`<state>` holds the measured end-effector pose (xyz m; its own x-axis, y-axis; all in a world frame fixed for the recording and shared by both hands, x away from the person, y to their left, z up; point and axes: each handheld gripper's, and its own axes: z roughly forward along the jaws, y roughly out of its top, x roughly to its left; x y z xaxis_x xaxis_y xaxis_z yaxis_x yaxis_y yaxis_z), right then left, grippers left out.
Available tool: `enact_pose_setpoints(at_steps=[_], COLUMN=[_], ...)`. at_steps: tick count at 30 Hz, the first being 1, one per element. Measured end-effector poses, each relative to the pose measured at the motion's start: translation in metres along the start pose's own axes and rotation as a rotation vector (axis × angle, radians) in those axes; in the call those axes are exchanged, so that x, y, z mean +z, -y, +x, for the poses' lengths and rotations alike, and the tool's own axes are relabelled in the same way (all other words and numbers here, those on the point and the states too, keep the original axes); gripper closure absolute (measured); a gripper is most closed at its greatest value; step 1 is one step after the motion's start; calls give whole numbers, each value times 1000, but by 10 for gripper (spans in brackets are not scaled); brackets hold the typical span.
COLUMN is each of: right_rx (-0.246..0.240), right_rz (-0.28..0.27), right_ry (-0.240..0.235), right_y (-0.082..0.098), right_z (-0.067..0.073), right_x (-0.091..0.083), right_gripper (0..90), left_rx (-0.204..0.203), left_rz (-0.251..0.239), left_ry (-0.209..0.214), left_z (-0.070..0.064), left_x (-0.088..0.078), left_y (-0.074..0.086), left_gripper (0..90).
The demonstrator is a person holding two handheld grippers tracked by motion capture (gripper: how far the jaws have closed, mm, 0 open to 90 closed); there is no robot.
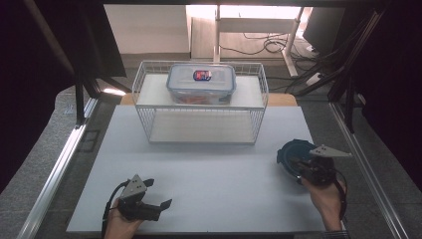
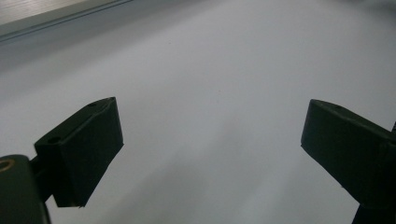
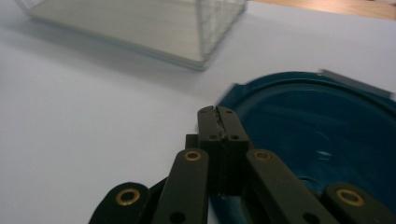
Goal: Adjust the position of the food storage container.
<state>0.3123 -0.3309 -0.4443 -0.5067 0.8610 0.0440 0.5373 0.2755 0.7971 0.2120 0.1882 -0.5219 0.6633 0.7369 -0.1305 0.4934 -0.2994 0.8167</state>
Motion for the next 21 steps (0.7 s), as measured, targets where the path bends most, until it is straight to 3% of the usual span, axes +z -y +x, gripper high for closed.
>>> enact_pose_setpoints(at_steps=[3,4,6,11,15,21], right_rx=[45,63,68,103,107,127], right_rz=[-2,1,-1,-19,-24,22], right_ry=[36,68,86,187,232,314], right_y=[0,0,1,-3,-5,0], right_z=[-17,-27,-32,-58,-69,-88], right_x=[-1,-3,-3,-9,-8,-1], right_gripper=[889,889,888,887,887,888], left_rx=[2,3,6,8,7,7], left_rz=[22,27,40,51,56,58], left_ry=[-10,-14,-20,-30,-32,-28], left_z=[1,1,1,1,1,2], left_x=[2,3,4,5,4,5], left_y=[1,1,1,2,2,2], left_gripper=[47,47,47,47,47,47])
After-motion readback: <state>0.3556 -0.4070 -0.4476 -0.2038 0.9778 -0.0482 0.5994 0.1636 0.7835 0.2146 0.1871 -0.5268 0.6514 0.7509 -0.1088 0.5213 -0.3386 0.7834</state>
